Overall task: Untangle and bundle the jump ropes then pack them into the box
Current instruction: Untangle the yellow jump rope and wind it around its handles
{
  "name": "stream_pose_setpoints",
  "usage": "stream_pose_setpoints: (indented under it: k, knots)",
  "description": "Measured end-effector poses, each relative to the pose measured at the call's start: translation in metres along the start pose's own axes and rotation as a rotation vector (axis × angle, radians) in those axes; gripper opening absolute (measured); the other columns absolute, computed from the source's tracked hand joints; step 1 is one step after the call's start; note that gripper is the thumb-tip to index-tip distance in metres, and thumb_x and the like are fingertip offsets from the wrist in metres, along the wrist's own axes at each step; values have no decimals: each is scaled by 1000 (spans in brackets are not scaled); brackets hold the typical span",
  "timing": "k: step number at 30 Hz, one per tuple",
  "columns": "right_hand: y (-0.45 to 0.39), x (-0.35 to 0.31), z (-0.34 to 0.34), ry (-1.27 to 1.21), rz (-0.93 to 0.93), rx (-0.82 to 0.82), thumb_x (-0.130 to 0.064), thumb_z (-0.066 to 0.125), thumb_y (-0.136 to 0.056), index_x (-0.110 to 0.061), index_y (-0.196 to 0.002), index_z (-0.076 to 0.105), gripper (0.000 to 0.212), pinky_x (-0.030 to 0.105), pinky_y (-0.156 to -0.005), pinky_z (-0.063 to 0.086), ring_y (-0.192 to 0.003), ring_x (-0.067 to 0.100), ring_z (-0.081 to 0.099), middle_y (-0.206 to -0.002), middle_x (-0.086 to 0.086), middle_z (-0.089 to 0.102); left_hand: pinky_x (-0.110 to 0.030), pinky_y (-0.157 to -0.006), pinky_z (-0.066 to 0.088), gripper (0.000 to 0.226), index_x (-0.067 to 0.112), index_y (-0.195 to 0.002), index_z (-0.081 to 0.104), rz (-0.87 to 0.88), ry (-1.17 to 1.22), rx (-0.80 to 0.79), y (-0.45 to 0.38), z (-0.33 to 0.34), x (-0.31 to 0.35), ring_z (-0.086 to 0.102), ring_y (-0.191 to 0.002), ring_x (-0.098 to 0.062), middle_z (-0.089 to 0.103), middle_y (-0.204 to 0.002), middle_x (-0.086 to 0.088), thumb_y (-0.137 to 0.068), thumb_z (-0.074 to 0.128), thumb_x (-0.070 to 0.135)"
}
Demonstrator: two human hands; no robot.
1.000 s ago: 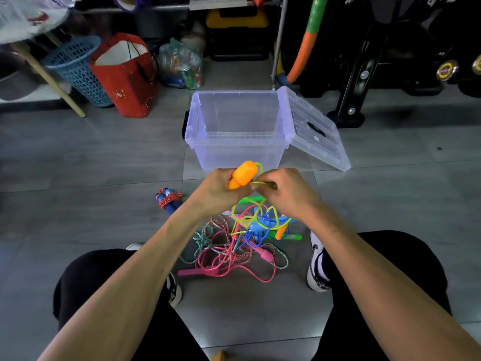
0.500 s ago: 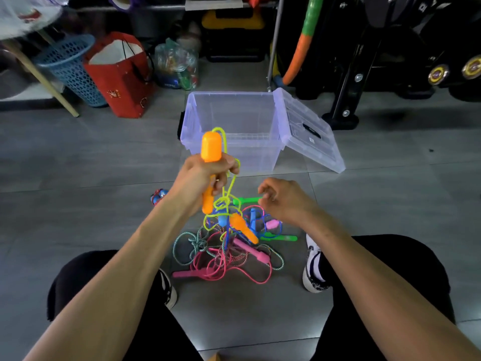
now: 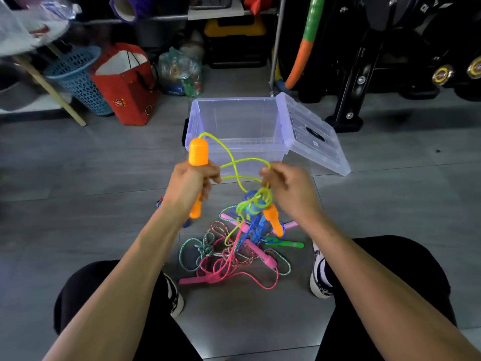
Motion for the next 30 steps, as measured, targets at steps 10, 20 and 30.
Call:
stream_pose_setpoints:
  k: [10,20,30]
  knots:
    - [2,-34,0,121,-234,-104,-23,61,-92,-10,-80,72,21,21,-55,30,-64,15,45,-62,2,53,-11,-51,35,13,18,-78,65,289,-400,-251,19,38,4,42,-47,1,53,-57,13,-83,76,19]
    - [5,-14,13,329,-210,-273,-29,56,-95,-22,-63,42,36,39,-57,37,-61,22,36,-56,-5,33,-21,-41,32,23,8,-93,64,113,-126,-11,9,29,4,34,-41,-15,40,-44,2,-85,73,28]
    - [10,3,18,95,96,-306,-21,68,-86,-18,-70,56,20,28,-57,34,-59,11,44,-65,-4,49,-23,-41,31,11,8,-81,65,56,136,-20,11,38,0,43,-46,-15,72,-80,-6,-90,66,13]
Point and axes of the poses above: each hand's wrist, its own y-axis away from the middle knuckle, its own z-axis out of the palm, x = y × z, the point moved 5 cm from there along -y, towards the middle knuckle
